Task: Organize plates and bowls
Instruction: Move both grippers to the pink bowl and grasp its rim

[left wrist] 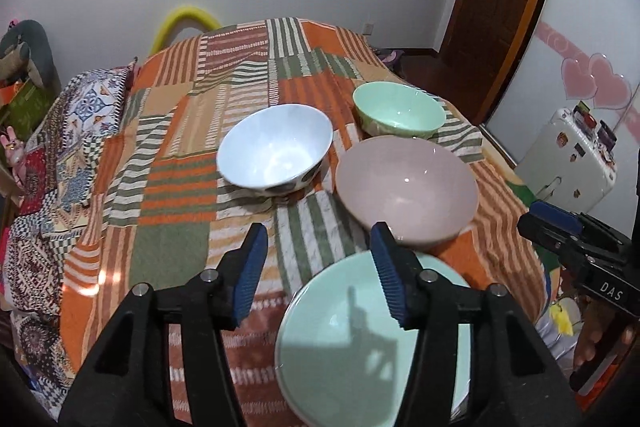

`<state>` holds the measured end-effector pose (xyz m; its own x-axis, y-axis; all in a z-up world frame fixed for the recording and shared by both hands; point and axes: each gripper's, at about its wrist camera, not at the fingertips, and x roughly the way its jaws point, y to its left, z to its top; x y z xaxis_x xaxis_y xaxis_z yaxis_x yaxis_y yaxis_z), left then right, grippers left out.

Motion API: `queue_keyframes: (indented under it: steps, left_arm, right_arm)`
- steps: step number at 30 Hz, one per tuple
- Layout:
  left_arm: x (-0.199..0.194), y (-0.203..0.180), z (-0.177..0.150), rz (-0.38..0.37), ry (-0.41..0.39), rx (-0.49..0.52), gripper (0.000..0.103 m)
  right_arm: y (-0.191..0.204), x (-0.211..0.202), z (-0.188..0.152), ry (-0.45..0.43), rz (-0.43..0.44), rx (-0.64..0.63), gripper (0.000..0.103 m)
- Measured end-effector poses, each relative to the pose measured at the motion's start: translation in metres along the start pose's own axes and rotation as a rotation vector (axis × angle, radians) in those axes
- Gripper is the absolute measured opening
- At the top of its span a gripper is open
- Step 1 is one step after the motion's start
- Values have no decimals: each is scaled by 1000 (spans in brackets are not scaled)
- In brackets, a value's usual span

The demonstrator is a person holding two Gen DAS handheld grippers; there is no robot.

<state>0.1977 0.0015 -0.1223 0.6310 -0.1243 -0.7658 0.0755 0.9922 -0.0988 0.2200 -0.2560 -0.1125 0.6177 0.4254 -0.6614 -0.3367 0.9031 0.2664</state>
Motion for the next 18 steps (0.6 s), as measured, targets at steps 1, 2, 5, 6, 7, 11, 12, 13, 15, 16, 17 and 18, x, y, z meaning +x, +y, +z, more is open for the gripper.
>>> queue_keyframes:
  steps: [1, 2, 5, 6, 7, 11, 12, 13, 15, 16, 17, 18]
  left_arm:
    - [4, -1, 3, -8, 8, -1, 55]
    - [8, 0, 5, -15, 14, -4, 55]
    - [25, -2, 12, -30, 34, -10, 56]
    - [30, -2, 14, -32, 41, -10, 56]
    - [38, -3, 17, -35, 51, -8, 56]
    - [62, -4, 24, -47, 81, -8, 56]
    - [67, -4, 25, -49, 88, -8, 56]
    - [75, -3, 27, -53, 99, -9, 56]
    - [85, -3, 28, -62, 117, -10, 56]
    - [92, -2, 29, -67, 127, -12, 56]
    - [98, -2, 29, -73, 139, -12, 56]
    - [103, -2, 30, -77, 147, -10, 56]
  right_arm:
    - [-2, 2, 3, -5, -3, 2, 48]
    - [-3, 3, 7, -7, -5, 5, 48]
    - [-9, 10, 14, -14, -10, 17, 48]
    - [-11, 14, 17, -14, -17, 22, 48]
    - [-14, 16, 18, -12, -19, 24, 48]
    - [-20, 31, 25, 6, -27, 35, 48]
    - [-21, 36, 26, 15, -30, 38, 48]
    - [-22, 40, 27, 22, -32, 37, 48]
    - [-25, 49, 28, 34, -42, 38, 48]
    - [-26, 53, 28, 42, -46, 40, 48]
    - [-27, 57, 28, 50, -50, 43, 48]
    - [-29, 60, 28, 55, -51, 48, 48]
